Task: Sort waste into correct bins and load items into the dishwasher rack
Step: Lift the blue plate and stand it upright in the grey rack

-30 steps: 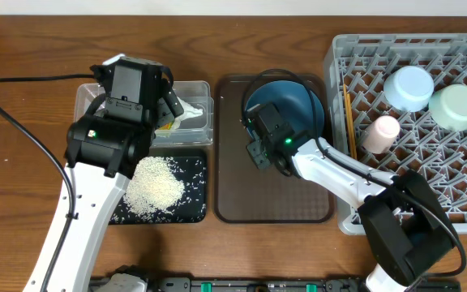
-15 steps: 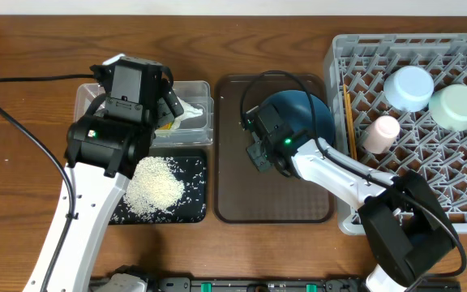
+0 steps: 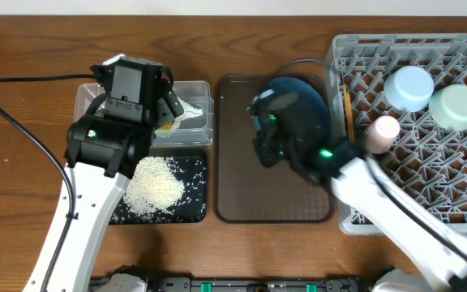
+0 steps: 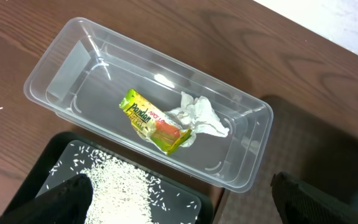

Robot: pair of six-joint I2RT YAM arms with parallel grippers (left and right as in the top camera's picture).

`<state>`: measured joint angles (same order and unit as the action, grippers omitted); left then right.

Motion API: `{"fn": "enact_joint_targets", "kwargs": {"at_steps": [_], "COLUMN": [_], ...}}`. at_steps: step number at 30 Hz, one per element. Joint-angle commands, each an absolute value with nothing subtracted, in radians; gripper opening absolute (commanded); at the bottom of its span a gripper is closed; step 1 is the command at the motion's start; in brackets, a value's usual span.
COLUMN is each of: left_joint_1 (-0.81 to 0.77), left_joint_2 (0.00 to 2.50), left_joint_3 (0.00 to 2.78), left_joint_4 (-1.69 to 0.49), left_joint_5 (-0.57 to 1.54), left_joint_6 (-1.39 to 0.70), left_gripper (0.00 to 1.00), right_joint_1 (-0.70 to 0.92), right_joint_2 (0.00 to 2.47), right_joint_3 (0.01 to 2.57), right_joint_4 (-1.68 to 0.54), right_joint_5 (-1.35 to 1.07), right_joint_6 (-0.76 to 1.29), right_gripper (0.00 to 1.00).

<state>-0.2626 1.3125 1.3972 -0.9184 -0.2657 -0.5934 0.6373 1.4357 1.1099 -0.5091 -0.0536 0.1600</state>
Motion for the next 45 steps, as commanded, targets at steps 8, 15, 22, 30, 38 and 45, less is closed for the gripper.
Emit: {"fn": "enact_joint_targets", "kwargs": {"at_steps": [8, 15, 22, 30, 38, 45], "left_joint_1": [-0.258, -0.258, -0.258, -0.258, -0.258, -0.258], "left_joint_2": [1.308, 1.308, 1.308, 1.308, 1.308, 1.308], "left_joint_3": [1.399, 1.399, 1.399, 1.399, 1.399, 1.399], "left_joint_4": [-0.923, -0.923, -0.923, -0.923, -0.923, -0.923], "left_joint_5": [-0.282, -0.282, -0.282, -0.282, -0.282, -0.282], "left_joint_6": [-0.576, -0.576, -0.576, -0.576, -0.576, -0.576], "left_gripper": [0.95, 0.95, 0.95, 0.95, 0.95, 0.95], "right_joint_1": [0.336, -0.036, -0.335, -0.507, -0.588, -0.629], "right_joint_2": [0.992, 0.904, 0.955, 1.087, 1.235, 1.304], "right_joint_3": [1.120, 1.119, 1.116, 1.116, 1.116, 1.116], "right_joint_4": [-0.673, -0.798, -0.867, -1.010, -1.148, -1.217], "right_joint_5": [-0.364, -0.765, -1.132, -1.271, -1.295, -1.285], "right_joint_6": [0.377, 0.415, 0.305, 0.113, -0.078, -0.176], "right_gripper": [0.01, 0.01, 0.01, 0.01, 0.01, 0.01]}}
